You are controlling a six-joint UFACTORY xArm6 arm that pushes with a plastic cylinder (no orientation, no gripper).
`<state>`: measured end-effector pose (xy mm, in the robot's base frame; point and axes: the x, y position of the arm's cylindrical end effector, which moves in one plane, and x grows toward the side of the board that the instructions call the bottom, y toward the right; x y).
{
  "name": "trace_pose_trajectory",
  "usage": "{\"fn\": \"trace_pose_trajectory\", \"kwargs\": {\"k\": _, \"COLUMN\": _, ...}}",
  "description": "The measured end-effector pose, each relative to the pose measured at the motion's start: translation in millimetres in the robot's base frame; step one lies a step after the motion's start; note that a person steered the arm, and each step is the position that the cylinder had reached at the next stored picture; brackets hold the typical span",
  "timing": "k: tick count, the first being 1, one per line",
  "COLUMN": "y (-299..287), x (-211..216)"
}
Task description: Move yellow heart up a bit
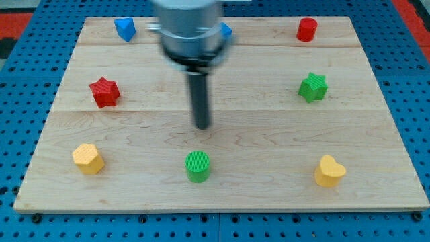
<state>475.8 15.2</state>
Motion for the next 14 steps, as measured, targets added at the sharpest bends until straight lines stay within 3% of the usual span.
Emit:
{"fn": "trace_pose_trajectory", "kwargs": {"k": 1, "y": 114, "x": 1}}
{"fn": "trace_pose_trajectory", "kwargs": {"k": 2, "y": 154, "x": 59}}
{"fn": "trace_pose_trajectory", "kwargs": {"k": 4, "y": 188, "x": 72}}
{"fn": "trace_pose_trajectory", "kwargs": {"k": 5, "y": 177, "x": 88}}
{"fn": "trace_pose_trajectory", "kwargs": {"k": 6, "y": 119, "x": 83}}
{"fn": "trace_pose_trajectory", "kwargs": {"k": 8, "y": 58, "x": 32}}
{"fn": "trace_pose_trajectory", "kwargs": {"k": 9, "y": 65, "x": 32}}
{"fn": "trace_pose_trajectory", "kwargs": {"k": 10, "y": 134, "x": 40}}
{"fn": "trace_pose_trajectory", "kwargs": {"k": 11, "y": 155, "x": 103}}
{"fn": "trace_pose_trajectory", "kwargs": {"k": 12, "y": 132, "x": 140}}
{"fn": "trace_pose_trajectory", "kwargs": {"k": 13, "y": 83, "x": 122}}
{"fn": "trace_pose_trajectory", "kwargs": {"k": 14, "y": 107, "x": 119}}
